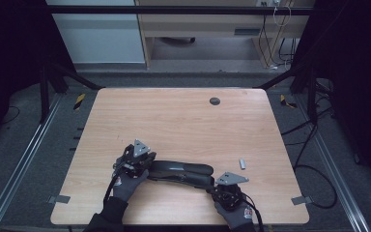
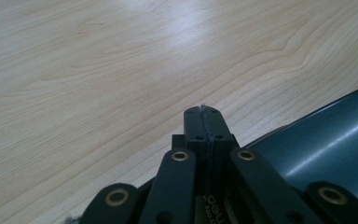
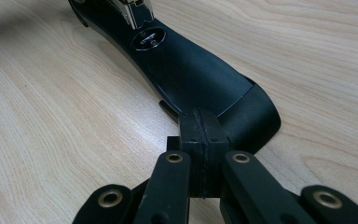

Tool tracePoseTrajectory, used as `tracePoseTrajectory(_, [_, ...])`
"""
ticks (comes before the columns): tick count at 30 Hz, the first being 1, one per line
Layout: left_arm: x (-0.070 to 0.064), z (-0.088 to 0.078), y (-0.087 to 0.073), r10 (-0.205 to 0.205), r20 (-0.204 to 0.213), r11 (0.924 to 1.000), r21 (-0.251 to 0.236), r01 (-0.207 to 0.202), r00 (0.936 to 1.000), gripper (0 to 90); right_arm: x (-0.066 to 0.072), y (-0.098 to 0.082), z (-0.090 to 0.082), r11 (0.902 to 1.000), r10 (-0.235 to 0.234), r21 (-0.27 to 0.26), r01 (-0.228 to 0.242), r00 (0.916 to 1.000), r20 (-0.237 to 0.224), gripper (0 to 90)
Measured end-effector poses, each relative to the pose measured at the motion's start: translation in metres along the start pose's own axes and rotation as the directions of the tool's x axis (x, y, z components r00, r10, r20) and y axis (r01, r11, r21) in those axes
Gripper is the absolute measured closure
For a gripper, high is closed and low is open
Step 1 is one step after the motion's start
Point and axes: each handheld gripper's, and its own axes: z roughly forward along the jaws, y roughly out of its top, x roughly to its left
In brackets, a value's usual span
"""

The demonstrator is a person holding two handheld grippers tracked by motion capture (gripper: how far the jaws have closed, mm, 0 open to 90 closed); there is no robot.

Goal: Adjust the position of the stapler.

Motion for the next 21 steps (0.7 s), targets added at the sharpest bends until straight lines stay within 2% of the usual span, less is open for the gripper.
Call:
tracePoseTrajectory(5, [-0.001, -0.007, -0.002, 0.000, -0.007, 1.0000, -0.005, 0.000, 1.0000, 90.0, -0.001, 0.000, 0.000, 1.0000, 0.009, -0.004, -0.009, 1.0000, -0.002, 90.0])
tracePoseTrajectory(21, [-0.005, -0.014, -0.010, -0.016, 0.019, 0.9998, -0.008, 0.016, 0.9997, 90.0, -0.006, -0.001, -0.001, 0.9998, 0.019, -0.009, -0.019, 0.9997, 0.015, 90.0])
